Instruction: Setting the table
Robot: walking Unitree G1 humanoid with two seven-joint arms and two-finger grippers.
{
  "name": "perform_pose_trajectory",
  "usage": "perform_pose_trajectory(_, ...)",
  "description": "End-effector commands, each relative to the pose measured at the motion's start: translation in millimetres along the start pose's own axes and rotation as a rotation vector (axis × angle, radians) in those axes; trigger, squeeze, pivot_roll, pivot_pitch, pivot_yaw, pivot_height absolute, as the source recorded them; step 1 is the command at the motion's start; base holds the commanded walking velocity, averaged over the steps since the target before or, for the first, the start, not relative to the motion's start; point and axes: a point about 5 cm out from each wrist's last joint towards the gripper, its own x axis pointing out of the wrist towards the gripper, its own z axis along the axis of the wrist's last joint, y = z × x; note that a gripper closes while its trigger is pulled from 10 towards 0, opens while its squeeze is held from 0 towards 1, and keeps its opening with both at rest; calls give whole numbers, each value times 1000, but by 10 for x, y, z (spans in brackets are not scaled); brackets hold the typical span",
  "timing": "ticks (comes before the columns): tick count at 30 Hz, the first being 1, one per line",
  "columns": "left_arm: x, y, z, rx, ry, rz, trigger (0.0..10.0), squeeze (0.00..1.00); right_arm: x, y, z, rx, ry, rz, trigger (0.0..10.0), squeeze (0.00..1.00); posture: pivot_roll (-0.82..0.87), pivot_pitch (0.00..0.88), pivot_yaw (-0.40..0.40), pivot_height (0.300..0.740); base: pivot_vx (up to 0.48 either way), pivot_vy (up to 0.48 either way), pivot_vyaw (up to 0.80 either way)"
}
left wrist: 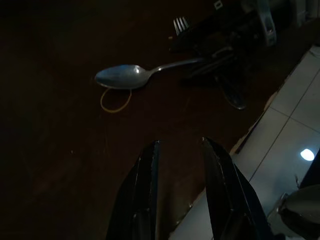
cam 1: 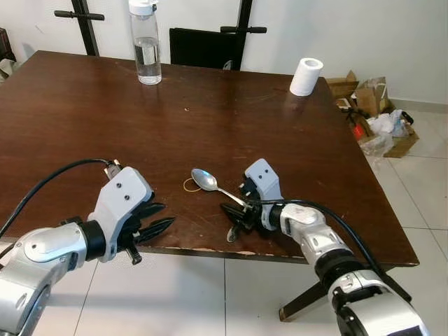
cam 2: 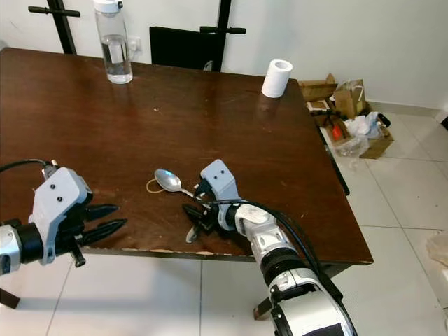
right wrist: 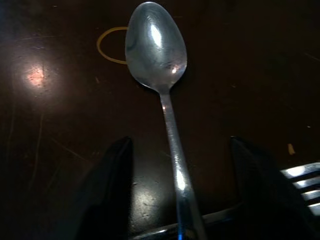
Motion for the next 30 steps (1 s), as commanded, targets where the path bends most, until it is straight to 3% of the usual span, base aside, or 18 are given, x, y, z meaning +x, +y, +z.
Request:
perform_pose_trajectory(1,-24,-36,-4,0,6,-9,10000,0,-29,50,-262,72,101,11,0,0,183,247,-25,740,0,0,0)
perform_pose_trajectory(9,-10,-49,-22,-8,9,-3,10000,0,-44,37,-297,77,122,23,0,0,176,236,-30,740,0,0,0)
perform_pose_trajectory(14,6,-45,-34,-12,8,5,10000,0,-44,-41,-209,75,71,-54,0,0,177,224,-30,740,0,0,0)
perform_pose_trajectory(19,27,-33,-52,-15,6,17,10000,0,-29,-98,-79,79,-6,-116,0,0,174,211,-28,740,0,0,0)
perform_pose_trajectory(26,46,-2,-60,-36,-9,61,10000,0,-78,-271,282,154,-209,-204,0,0,171,201,-26,740,0,0,0)
perform_pose_trajectory(27,66,10,-58,-50,-17,73,10000,0,-145,-377,437,187,-298,-257,3490,0,165,199,-22,740,0,0,0)
perform_pose_trajectory(28,80,13,-59,-59,-20,77,10000,0,-185,-426,496,201,-333,-281,10000,0,165,199,-22,740,0,0,0)
perform_pose_trajectory(30,118,15,-67,-77,-26,81,10000,0,-279,-521,584,222,-393,-330,10000,0,160,200,-17,740,0,0,0)
